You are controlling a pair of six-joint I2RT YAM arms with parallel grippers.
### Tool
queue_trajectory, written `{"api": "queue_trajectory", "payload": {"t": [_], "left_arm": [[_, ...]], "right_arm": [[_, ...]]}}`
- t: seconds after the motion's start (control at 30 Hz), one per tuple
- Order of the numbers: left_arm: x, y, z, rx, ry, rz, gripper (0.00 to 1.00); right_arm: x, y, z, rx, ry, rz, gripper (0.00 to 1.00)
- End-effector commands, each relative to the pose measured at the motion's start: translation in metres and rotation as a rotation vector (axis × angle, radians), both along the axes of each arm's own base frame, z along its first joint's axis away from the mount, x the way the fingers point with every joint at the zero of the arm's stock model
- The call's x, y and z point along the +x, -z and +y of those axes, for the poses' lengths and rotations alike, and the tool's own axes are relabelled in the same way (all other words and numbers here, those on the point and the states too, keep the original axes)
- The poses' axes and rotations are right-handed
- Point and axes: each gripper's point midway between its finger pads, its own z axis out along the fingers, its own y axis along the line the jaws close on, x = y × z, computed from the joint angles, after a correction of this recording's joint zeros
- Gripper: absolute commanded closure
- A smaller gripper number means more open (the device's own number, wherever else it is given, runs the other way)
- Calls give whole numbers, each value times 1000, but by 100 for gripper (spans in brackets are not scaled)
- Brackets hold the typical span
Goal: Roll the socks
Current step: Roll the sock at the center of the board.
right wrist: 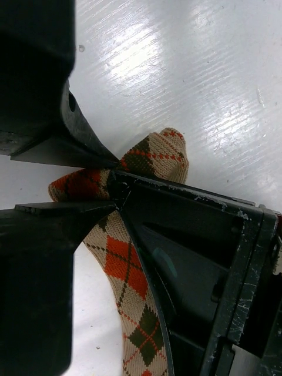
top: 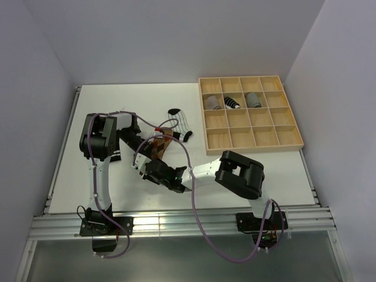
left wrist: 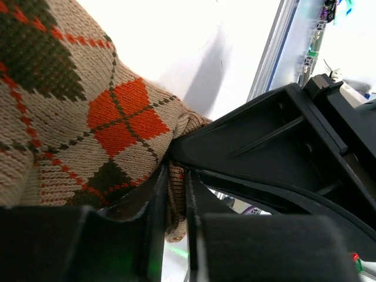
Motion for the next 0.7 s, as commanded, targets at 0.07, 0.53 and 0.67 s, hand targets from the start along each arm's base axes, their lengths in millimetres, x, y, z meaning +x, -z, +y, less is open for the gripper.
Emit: {"api": "queue_trajectory", "payload": {"t": [0.07,0.53,0.67], "left_arm": [[26,-7,-1,-39,21,-168,77],[98,-69,28,-19,-378,-486,78],[108,-73,45,58,-467,-620,81]], "right_arm": [[-14,29,-10,-71,-12,103,84],[-39,13,-21,145,-96,472,87],[-36,21,-27,161,-83,661,87]]}}
